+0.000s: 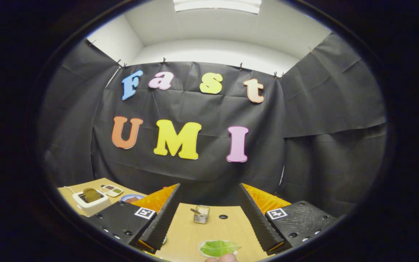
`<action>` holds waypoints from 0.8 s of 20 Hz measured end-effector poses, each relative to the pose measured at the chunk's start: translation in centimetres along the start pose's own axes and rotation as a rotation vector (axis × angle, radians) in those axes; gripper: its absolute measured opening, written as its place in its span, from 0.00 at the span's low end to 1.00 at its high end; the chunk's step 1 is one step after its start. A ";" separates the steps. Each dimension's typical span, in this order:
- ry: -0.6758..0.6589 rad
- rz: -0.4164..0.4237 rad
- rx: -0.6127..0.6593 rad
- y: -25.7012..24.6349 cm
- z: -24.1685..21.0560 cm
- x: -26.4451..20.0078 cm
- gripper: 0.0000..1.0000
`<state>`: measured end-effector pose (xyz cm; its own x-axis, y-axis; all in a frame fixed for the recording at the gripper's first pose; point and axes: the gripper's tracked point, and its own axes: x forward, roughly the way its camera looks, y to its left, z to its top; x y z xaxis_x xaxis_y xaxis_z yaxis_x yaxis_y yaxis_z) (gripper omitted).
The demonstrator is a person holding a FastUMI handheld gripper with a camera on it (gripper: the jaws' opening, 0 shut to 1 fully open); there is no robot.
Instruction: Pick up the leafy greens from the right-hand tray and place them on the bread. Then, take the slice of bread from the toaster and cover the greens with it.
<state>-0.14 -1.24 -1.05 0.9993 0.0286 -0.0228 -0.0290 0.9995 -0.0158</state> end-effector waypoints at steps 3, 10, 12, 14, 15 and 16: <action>0.034 -0.031 0.005 -1.7 -1.4 -0.2 0.95; 0.118 -0.009 0.033 -5.1 -7.3 -0.2 0.95; 0.139 0.010 0.050 -6.1 -9.5 0.3 0.95; 0.187 0.024 0.063 -7.2 -12.9 1.1 0.95; 0.208 0.030 0.073 -7.6 -14.3 1.5 0.95; 0.231 0.039 0.080 -8.0 -15.8 2.0 0.95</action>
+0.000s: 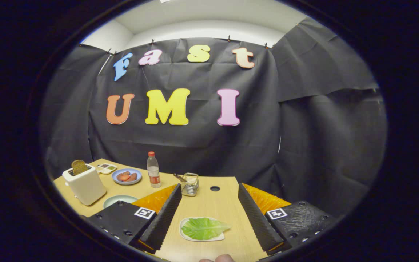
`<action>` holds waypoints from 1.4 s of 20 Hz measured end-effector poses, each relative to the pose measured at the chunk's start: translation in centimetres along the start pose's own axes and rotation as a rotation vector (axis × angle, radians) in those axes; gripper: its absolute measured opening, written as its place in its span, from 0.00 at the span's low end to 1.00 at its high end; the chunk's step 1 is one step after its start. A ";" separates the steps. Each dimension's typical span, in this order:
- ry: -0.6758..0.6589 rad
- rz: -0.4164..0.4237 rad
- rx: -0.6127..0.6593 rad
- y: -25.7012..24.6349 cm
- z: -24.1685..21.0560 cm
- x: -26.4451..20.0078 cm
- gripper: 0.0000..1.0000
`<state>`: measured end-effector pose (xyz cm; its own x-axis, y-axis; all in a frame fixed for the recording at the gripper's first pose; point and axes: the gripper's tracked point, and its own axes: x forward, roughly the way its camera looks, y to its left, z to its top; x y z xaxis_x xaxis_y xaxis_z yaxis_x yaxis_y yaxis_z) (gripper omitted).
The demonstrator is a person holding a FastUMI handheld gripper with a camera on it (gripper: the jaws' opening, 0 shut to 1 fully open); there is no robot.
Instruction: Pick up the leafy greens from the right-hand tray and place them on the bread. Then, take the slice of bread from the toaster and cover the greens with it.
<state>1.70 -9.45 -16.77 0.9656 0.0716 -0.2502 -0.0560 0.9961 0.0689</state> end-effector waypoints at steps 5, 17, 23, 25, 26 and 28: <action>0.100 -0.003 0.053 -3.2 -6.0 4.1 0.95; 0.444 0.066 0.193 -4.3 -21.6 13.5 0.96; 0.504 0.078 0.224 -3.5 -23.4 14.8 0.77; 0.505 0.062 0.205 -3.6 -23.2 15.2 0.63; 0.499 0.055 0.197 -3.8 -22.8 15.3 0.53; 0.489 0.043 0.189 -3.9 -22.1 15.5 0.32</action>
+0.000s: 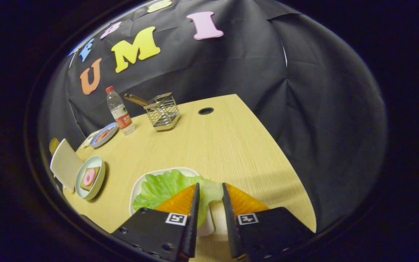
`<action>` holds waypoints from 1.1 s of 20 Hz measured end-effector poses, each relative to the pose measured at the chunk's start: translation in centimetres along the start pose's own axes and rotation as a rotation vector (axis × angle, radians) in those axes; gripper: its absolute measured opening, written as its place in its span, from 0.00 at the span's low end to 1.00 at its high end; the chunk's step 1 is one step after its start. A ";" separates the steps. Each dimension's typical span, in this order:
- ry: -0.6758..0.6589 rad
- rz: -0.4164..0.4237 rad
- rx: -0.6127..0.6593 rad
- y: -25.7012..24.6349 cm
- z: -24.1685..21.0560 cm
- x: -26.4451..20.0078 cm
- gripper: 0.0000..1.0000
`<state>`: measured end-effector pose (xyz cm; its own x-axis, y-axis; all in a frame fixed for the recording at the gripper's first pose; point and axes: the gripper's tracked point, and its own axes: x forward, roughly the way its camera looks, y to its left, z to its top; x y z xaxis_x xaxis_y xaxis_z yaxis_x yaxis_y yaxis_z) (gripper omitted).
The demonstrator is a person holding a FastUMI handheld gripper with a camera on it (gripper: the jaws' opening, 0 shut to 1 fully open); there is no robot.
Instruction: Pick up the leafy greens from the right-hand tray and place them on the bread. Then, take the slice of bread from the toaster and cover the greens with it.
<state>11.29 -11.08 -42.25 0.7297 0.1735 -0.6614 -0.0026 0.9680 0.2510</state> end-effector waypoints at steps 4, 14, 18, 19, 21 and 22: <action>0.006 -0.036 -0.013 -0.3 0.6 -0.9 0.02; -0.130 -0.023 0.001 4.5 7.5 -7.6 0.00; -0.164 -0.028 -0.050 7.8 9.3 -9.8 0.00; -0.173 -0.033 -0.067 8.4 9.8 -10.1 0.00; -0.182 -0.044 -0.080 9.8 10.5 -10.7 0.00; -0.188 -0.047 -0.082 10.6 10.9 -11.1 0.00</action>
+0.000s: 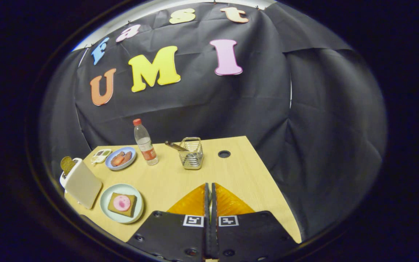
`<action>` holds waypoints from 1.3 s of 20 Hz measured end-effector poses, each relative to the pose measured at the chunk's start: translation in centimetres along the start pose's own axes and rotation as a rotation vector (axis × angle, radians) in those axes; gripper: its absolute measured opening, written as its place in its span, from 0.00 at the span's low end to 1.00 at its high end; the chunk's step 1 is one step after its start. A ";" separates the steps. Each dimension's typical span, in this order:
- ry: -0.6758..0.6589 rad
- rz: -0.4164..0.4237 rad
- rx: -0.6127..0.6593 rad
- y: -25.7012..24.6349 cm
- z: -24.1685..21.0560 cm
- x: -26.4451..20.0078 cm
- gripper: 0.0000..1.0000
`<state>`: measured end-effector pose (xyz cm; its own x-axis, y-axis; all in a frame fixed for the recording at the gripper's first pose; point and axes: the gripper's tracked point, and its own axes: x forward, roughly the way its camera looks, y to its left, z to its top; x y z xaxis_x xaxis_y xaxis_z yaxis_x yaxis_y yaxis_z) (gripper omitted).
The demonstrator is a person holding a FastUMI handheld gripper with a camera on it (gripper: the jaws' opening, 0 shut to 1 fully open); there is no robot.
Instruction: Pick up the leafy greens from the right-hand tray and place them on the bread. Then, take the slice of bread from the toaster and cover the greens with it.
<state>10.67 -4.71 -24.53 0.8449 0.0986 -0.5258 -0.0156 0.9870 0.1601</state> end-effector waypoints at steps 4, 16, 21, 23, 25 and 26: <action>-0.024 0.002 -0.014 4.8 1.7 -1.4 0.00; -0.040 0.177 -0.027 27.6 0.0 -2.8 0.00; 0.018 0.243 0.059 34.0 -3.1 -0.8 0.00; 0.046 0.264 0.107 35.6 -4.4 0.2 0.00; 0.082 0.284 0.172 36.5 -5.8 1.1 0.00; 0.095 0.288 0.195 36.6 -6.4 1.6 0.00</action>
<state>8.01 32.36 -24.91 0.7672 0.3893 -0.5097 -0.1355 0.8752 0.4644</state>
